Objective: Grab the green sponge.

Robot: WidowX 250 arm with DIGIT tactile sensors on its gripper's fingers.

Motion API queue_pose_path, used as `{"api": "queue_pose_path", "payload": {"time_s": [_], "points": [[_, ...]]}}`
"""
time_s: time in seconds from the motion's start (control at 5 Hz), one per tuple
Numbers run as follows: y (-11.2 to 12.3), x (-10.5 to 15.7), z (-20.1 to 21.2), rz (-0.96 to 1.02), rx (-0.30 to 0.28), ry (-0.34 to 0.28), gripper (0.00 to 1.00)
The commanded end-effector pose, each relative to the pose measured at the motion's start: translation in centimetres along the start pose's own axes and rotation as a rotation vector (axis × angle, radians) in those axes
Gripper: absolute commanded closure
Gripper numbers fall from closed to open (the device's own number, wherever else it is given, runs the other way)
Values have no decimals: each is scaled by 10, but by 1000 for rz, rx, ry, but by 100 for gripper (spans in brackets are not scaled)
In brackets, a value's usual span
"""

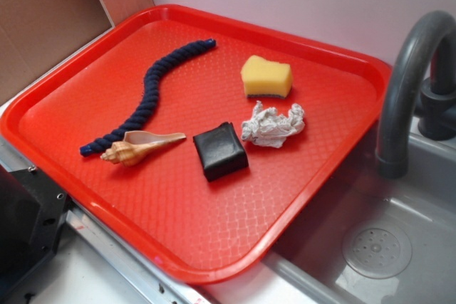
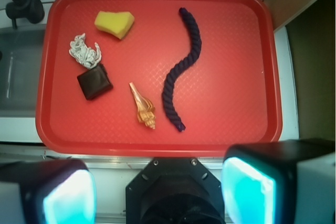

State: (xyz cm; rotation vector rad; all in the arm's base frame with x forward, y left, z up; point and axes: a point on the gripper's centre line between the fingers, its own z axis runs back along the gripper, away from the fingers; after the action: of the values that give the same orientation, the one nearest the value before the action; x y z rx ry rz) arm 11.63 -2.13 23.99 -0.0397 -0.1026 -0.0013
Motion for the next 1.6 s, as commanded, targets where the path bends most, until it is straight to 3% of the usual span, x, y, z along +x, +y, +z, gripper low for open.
{"api": "queue_pose_path", "payload": {"time_s": [0.0, 0.2, 0.4, 0.6, 0.8, 1.0, 1.4], "points": [[2, 27, -10, -205, 25, -14, 0], [5, 54, -24, -358, 52, -31, 0], [4, 82, -41, -522, 41, -103, 0], [-7, 113, -62, -615, 64, -167, 0], [-22, 138, -87, -765, 36, -203, 0], [-39, 157, -118, -841, 24, -210, 0], [-60, 177, -171, -969, 7, -132, 0]]}}
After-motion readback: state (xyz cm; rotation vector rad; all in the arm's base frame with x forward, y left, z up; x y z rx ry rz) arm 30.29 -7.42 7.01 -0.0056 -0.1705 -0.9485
